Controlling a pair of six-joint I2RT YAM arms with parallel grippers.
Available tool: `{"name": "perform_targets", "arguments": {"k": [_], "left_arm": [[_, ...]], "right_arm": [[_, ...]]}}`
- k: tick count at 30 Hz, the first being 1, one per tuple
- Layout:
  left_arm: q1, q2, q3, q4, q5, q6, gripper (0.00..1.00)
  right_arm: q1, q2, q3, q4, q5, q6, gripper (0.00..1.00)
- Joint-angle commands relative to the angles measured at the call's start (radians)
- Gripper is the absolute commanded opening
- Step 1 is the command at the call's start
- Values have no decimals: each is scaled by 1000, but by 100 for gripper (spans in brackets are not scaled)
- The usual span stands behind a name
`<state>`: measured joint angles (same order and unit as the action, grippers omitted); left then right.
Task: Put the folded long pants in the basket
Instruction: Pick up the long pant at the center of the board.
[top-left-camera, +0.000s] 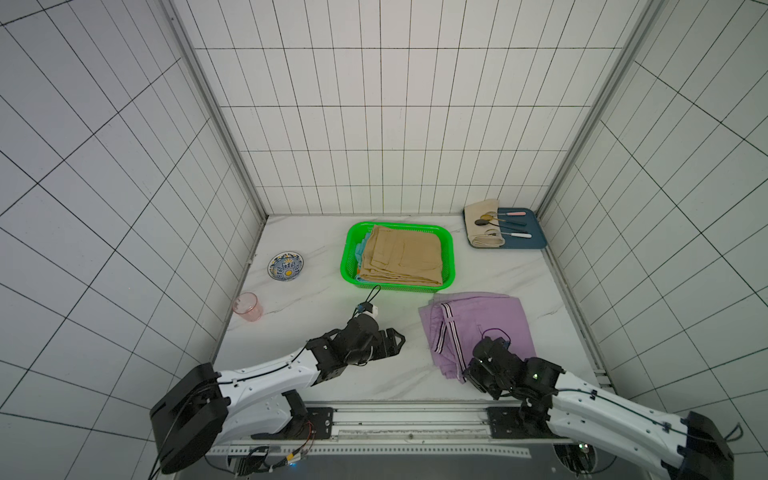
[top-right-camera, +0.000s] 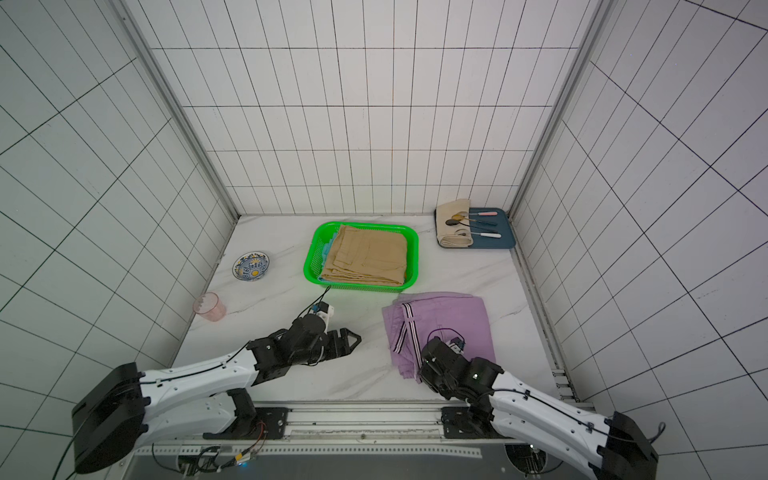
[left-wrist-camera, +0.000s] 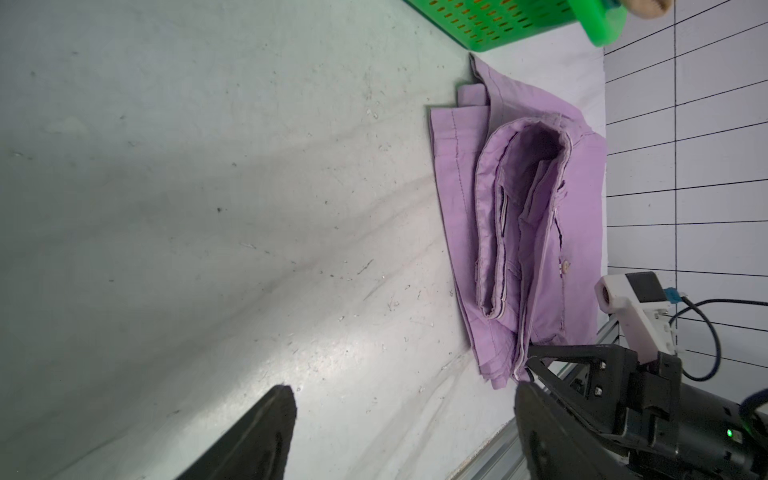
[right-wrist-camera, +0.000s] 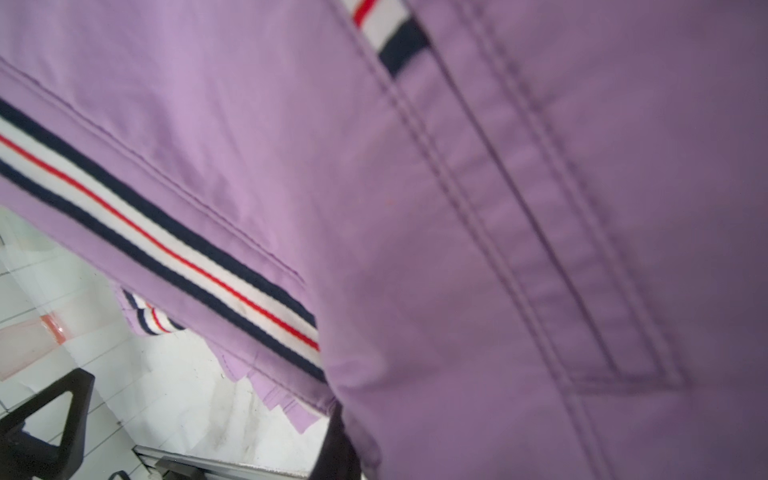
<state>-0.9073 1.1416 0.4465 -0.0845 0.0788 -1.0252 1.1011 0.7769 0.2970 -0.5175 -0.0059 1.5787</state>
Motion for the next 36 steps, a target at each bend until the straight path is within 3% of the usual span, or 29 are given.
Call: {"name": "perform_targets", "arguments": {"k": [1,6,12,24,26,27,29,31,34,36], "left_arm": [[-4,42,-8,97,1,-8,86],[-4,101,-53,184,-4,-29,86],[-4,175,-56,227,6,-36,86],[1,302,-44,265,-34,-26,85],[5,331,-41,282,-32,-26,76],[10,343,-45,296,-27,-24,65],[27,355,-57,320,-13,-27,29],[58,353,-75,332,6,-29,0],[102,336,-93,336,35,-18,0],[120,316,-95,317,49,-3,0]], "right_arm": [[100,119,57,91,60,71,0],[177,359,150,236,39,52,0],[199,547,223,402,-19,14,0],[212,661,221,643,-115,-28,0],[212,661,225,670,-137,-59,0],[211,655,219,703,-142,-89,0],[212,634,188,790,-147,-138,0],[212,602,131,913,-151,-171,22],[212,543,100,934,-150,-218,49],[213,500,108,883,-159,-268,56]]}}
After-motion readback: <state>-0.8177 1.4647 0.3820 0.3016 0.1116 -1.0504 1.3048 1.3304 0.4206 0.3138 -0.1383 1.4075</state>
